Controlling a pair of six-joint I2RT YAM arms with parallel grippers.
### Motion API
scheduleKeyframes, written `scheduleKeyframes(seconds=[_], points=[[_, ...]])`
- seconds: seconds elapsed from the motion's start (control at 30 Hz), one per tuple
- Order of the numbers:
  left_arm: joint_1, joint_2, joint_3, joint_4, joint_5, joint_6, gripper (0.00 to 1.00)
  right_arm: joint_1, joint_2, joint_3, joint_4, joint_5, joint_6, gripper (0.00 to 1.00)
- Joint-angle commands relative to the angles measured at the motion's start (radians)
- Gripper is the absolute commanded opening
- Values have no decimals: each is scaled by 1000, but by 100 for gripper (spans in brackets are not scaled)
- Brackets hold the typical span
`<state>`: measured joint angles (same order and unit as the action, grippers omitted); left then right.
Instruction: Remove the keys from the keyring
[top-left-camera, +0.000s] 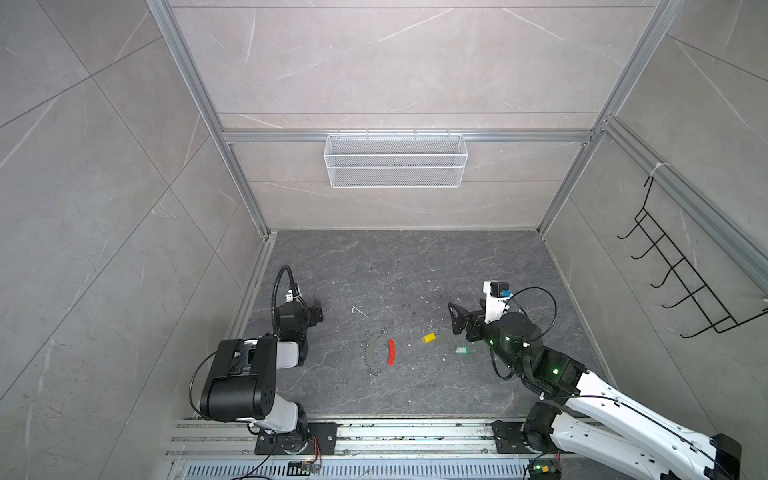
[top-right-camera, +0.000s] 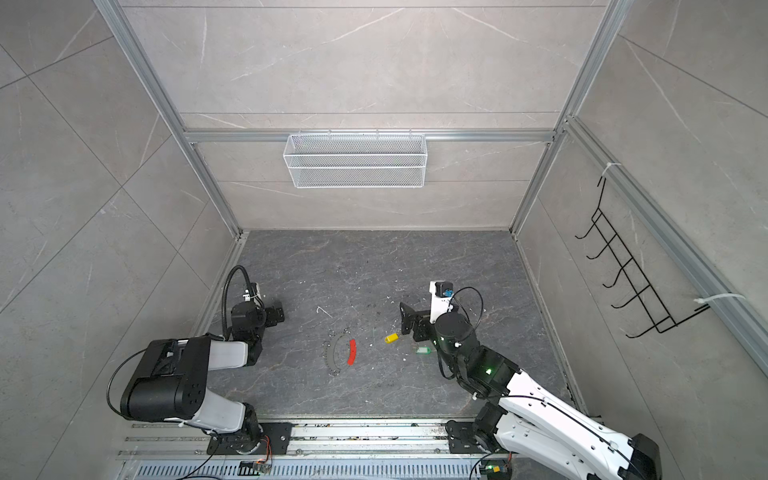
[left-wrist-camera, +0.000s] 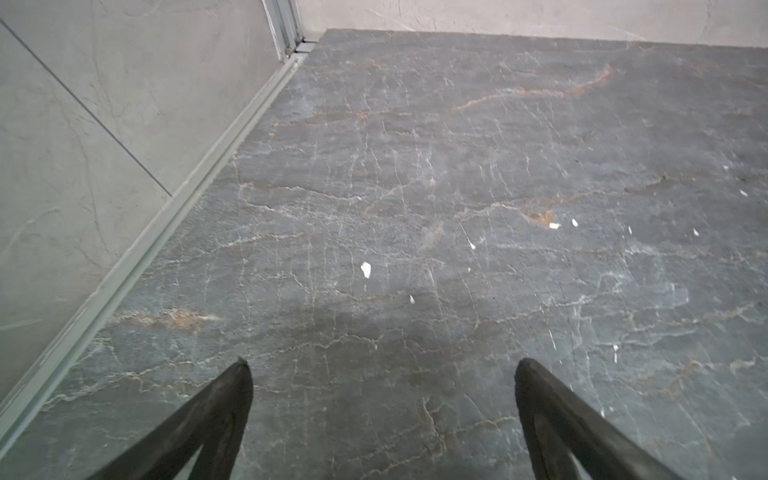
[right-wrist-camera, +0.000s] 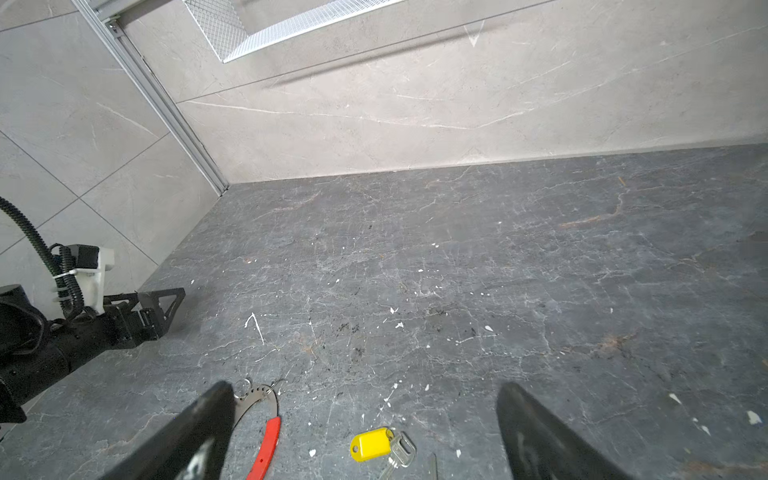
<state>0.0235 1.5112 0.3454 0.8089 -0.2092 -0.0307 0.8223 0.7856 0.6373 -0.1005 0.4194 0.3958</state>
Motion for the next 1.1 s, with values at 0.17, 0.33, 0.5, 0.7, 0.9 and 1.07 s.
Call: scheduleKeyframes(seconds=[0.17,0.33,0.5,0.7,0.9,1.07], points=[[5,-6,3,66,-29,-20,100,2,-114,-96,188,8,-177,100],[6,-10,-2,71,-29,-19,100,-5,-129,-209,414,143,-354,100],[5,-10,-3,73,-30,-17,100,-101,-46,-211,521,188,-456,100],[5,-10,-3,72,-31,-18,100,-373,146,-204,572,109,-495,100],[5,-9,-3,74,-32,-18,100,-579,388,-270,669,-52,-442,100],[5,-10,-3,73,-31,-17,100,-665,571,-286,848,-189,-399,100]])
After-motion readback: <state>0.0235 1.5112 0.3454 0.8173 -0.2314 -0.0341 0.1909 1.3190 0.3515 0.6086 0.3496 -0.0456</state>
